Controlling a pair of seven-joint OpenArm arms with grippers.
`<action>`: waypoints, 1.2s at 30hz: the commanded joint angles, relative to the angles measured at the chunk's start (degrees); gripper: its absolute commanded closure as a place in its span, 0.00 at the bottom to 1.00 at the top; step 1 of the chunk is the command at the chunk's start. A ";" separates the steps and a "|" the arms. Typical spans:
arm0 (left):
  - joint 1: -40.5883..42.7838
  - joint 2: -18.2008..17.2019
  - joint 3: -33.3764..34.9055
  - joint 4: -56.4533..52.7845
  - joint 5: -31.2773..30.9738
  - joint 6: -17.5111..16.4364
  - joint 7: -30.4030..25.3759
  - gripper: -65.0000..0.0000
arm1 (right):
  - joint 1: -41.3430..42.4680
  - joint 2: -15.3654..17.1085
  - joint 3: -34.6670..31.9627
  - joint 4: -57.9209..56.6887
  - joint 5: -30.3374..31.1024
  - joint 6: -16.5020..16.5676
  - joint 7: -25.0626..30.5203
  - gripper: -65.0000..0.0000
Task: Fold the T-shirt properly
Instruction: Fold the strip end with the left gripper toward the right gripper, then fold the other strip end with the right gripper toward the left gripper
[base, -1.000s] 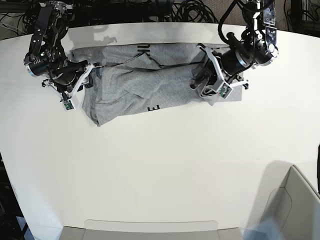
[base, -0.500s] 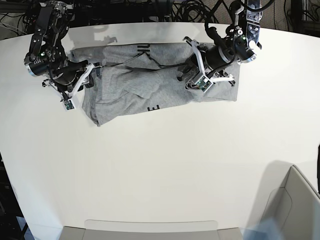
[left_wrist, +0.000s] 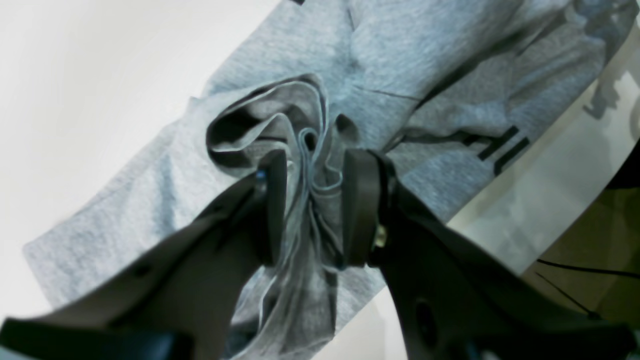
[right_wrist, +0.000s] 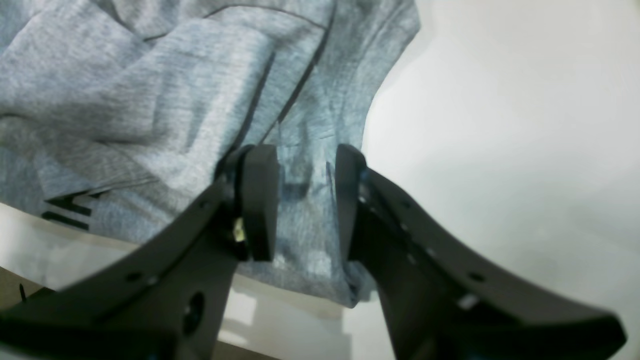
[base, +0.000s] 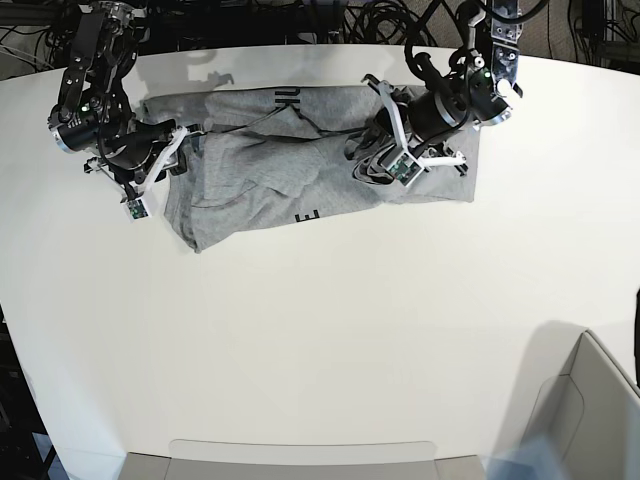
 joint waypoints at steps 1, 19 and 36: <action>-0.05 -0.02 -1.67 1.14 -0.62 -0.10 -0.89 0.76 | 0.56 0.42 0.41 1.19 0.51 0.07 0.60 0.69; 2.67 3.23 -14.94 -2.56 -0.35 -0.10 -0.89 1.00 | 0.91 0.50 0.32 1.19 0.60 0.07 0.60 0.69; 4.25 3.23 2.38 -2.56 -0.35 -0.10 -0.80 1.00 | 2.67 -0.90 4.02 3.47 0.86 0.07 0.68 0.69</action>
